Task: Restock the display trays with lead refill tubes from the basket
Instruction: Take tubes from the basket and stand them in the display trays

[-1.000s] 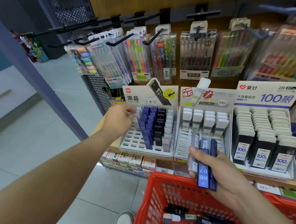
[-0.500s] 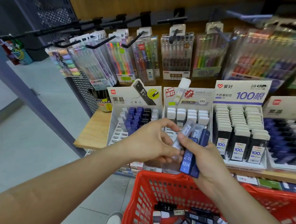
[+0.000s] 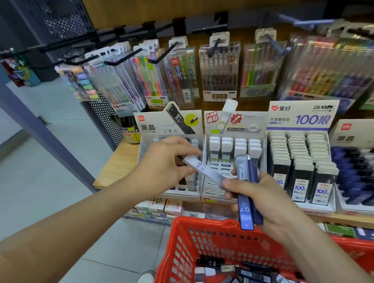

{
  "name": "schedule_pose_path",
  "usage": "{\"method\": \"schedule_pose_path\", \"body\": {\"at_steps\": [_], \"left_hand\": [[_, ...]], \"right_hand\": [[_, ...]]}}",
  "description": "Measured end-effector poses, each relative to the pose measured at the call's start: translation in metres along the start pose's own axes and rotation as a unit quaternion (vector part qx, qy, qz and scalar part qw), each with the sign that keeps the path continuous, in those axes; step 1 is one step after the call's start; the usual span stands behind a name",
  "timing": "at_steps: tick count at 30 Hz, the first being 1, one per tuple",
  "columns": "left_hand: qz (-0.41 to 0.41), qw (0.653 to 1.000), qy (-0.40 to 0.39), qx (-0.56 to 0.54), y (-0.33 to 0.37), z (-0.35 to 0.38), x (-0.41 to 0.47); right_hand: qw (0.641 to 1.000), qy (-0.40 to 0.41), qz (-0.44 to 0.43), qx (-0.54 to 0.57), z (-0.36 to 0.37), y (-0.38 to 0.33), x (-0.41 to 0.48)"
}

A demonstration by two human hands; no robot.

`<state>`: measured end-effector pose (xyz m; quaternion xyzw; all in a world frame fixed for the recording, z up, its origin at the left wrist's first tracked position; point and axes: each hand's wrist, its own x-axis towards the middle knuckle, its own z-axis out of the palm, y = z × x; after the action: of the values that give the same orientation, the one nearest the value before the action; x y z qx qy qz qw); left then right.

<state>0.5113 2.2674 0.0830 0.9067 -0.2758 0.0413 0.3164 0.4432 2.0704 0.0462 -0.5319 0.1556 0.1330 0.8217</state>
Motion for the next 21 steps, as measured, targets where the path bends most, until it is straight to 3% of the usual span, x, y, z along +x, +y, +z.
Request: {"method": "schedule_pose_path", "body": {"at_steps": [2,4,5,7,10,15,17,21], "left_hand": [[-0.142,0.978,-0.047,-0.144,0.009,-0.007,0.003],[-0.249,0.92,-0.072,-0.295,0.012,-0.014,0.006],[-0.271,0.899,-0.072,-0.337,0.012,-0.017,0.006],[-0.274,0.895,-0.061,-0.345,0.01,-0.019,0.005],[-0.262,0.912,-0.004,-0.314,0.002,-0.031,0.007],[-0.215,0.944,0.214,-0.129,-0.035,-0.082,0.017],[-0.215,0.95,0.228,-0.015,-0.053,-0.086,0.013],[-0.225,0.957,0.152,0.099,-0.081,-0.069,0.0]], "right_hand": [[0.999,0.022,-0.024,-0.024,0.002,0.002,0.001],[0.997,0.035,-0.047,-0.051,0.003,0.004,0.003],[0.996,0.036,-0.056,-0.061,0.004,0.005,0.003],[0.994,0.034,-0.067,-0.073,0.006,0.008,0.004],[0.995,0.036,-0.052,-0.072,0.01,0.011,0.004],[0.994,0.053,0.06,0.074,0.007,0.014,0.008],[0.986,0.054,0.094,0.126,0.004,0.016,0.01],[0.973,0.043,0.125,0.189,-0.002,0.022,0.014]]}}
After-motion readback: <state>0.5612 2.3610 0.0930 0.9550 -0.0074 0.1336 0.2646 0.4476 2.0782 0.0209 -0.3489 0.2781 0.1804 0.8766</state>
